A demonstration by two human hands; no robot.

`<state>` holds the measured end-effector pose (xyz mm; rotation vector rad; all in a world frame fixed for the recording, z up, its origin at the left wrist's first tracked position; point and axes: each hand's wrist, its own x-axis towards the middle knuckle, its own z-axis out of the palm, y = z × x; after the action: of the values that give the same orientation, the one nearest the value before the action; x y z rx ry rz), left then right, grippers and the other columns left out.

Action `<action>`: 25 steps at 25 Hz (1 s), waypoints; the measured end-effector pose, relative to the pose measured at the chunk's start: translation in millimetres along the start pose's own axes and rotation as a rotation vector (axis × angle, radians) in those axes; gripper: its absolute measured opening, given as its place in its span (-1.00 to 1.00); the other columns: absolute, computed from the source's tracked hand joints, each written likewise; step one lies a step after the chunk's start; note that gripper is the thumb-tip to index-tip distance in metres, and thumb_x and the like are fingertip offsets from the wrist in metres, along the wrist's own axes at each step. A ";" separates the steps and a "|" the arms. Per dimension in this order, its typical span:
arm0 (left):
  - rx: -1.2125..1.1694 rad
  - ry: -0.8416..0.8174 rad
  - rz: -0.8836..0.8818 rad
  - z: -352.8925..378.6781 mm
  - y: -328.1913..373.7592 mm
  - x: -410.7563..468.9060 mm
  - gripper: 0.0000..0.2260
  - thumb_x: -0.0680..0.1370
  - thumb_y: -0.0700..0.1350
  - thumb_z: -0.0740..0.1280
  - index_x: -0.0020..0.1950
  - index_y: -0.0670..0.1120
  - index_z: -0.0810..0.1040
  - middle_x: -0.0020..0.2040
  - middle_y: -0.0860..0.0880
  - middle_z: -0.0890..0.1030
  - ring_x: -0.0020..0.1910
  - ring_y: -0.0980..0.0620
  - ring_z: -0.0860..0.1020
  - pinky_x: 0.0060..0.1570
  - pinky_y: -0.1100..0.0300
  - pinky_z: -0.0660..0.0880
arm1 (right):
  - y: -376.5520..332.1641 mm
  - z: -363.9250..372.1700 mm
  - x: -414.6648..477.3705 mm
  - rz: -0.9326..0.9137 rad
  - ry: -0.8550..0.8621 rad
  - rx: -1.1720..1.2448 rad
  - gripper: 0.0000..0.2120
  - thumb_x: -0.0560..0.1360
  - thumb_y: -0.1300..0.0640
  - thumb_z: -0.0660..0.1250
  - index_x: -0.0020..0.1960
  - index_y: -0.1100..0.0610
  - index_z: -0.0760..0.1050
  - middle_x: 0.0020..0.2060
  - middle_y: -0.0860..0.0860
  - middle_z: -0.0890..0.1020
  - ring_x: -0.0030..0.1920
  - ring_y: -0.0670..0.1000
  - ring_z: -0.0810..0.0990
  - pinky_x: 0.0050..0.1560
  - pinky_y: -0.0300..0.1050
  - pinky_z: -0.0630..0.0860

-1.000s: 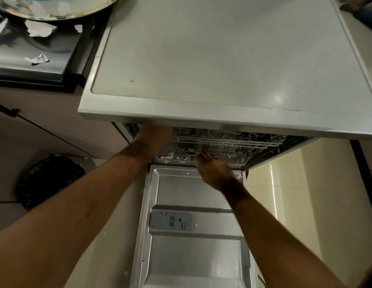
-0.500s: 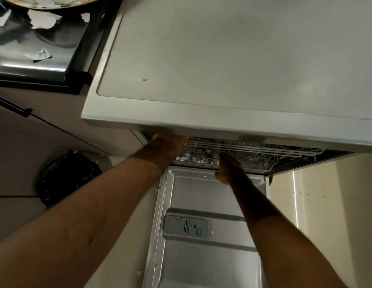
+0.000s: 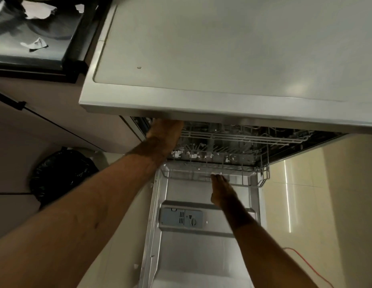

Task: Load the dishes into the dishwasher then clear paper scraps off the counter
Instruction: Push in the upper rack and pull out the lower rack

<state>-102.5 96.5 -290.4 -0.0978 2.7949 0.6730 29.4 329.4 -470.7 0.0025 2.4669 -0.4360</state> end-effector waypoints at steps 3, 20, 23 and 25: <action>0.225 0.049 0.144 -6.1 20.2 -21.4 -0.73 0.67 -0.03 0.26 0.19 -0.17 0.64 0.08 -0.19 0.67 0.07 -0.18 0.63 0.08 -0.07 0.59 | 3.2 21.0 -31.0 0.007 -0.027 -0.001 -0.12 0.46 0.29 0.52 0.66 0.14 0.15 0.54 0.12 0.33 0.53 0.15 0.33 0.47 -0.01 0.44; 0.394 -0.708 0.228 236.8 -23.8 -259.2 -0.15 0.57 -0.22 0.35 0.69 -0.10 -0.14 0.70 -0.08 -0.09 0.66 -0.08 0.01 0.61 -0.05 0.11 | 17.3 114.6 -167.7 -0.002 -0.086 0.003 -0.11 0.57 0.27 0.36 0.72 0.15 -0.11 0.70 0.11 -0.02 0.70 0.13 -0.09 0.67 0.04 0.09; 0.443 -0.732 0.233 239.0 -20.0 -270.9 -0.15 0.58 -0.21 0.35 0.69 -0.13 -0.15 0.69 -0.10 -0.09 0.66 -0.07 0.01 0.61 -0.02 0.11 | 16.1 122.4 -182.1 0.016 -0.084 0.049 -0.11 0.56 0.26 0.37 0.72 0.14 -0.09 0.70 0.09 0.00 0.70 0.12 -0.10 0.65 0.03 0.13; 0.489 -0.751 0.262 238.9 -18.2 -277.8 -0.16 0.59 -0.19 0.36 0.69 -0.16 -0.15 0.69 -0.12 -0.10 0.67 -0.07 -0.01 0.62 0.00 0.08 | 15.7 125.0 -190.9 0.017 -0.102 0.053 -0.12 0.57 0.26 0.36 0.72 0.14 -0.11 0.70 0.08 -0.02 0.70 0.12 -0.12 0.66 0.03 0.10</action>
<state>224.4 190.2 -428.2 0.5123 2.1587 0.0227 257.7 324.9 -457.5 0.0219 2.3536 -0.4820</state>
